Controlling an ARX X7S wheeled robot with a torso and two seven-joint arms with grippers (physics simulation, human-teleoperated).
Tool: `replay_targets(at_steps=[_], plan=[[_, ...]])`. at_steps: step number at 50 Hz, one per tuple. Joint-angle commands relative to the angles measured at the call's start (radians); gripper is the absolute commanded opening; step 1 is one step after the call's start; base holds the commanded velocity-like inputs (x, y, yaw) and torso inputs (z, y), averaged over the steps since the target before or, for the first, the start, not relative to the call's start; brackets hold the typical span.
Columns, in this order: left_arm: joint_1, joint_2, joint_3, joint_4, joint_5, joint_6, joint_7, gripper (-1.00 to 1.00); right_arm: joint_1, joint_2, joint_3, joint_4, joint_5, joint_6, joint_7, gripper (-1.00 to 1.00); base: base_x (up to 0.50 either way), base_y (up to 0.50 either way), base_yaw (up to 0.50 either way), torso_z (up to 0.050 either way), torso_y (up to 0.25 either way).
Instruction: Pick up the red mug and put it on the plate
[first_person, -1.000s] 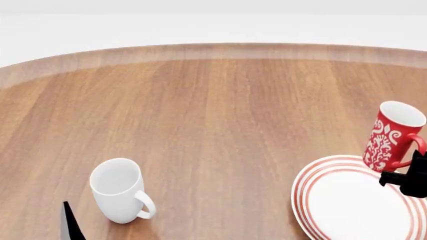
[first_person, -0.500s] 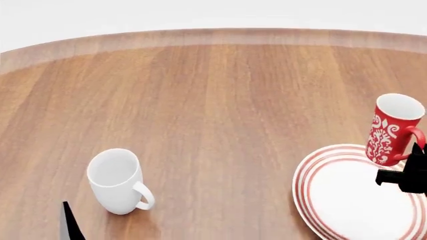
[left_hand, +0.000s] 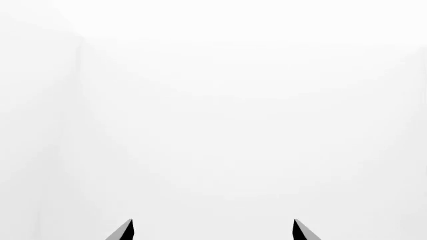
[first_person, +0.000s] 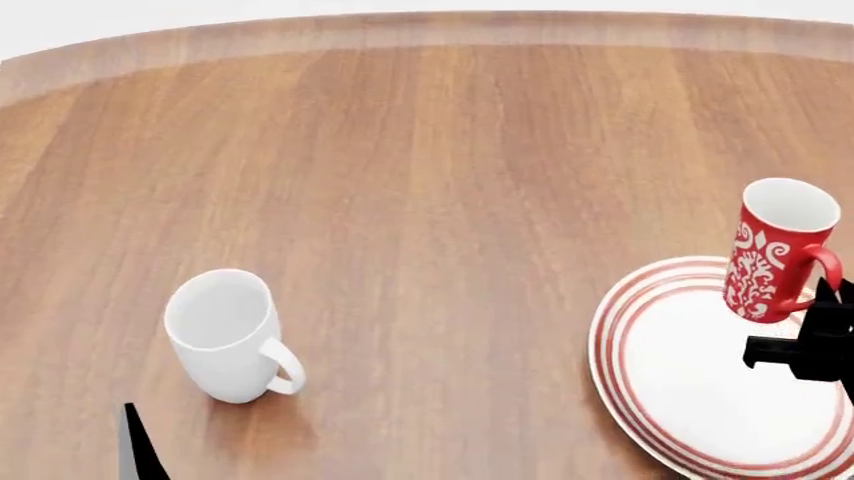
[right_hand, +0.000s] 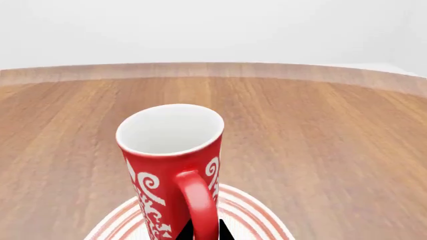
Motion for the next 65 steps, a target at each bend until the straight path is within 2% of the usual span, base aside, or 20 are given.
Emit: replay_targets(at_steps=[1,51,65], plan=[[0.001,0.0,-0.003,0.001,0.004,0.0,0.0,1.0,0.011,-0.009,0.008,0.028,-0.013,-0.016,-0.01,-1.0,0.0,0.0,0.0,0.0,-0.08],[0.005,0.0,-0.015,0.007,0.019,0.0,-0.002,1.0,0.01,-0.013,0.019,0.047,-0.011,-0.021,-0.01,-1.0,0.0,0.0,0.0,0.0,-0.079],[0.005,-0.002,-0.014,0.018,0.019,0.0,-0.002,1.0,0.021,-0.026,0.018,0.09,-0.019,-0.042,-0.031,-1.0,0.0,0.0,0.0,0.0,-0.009]])
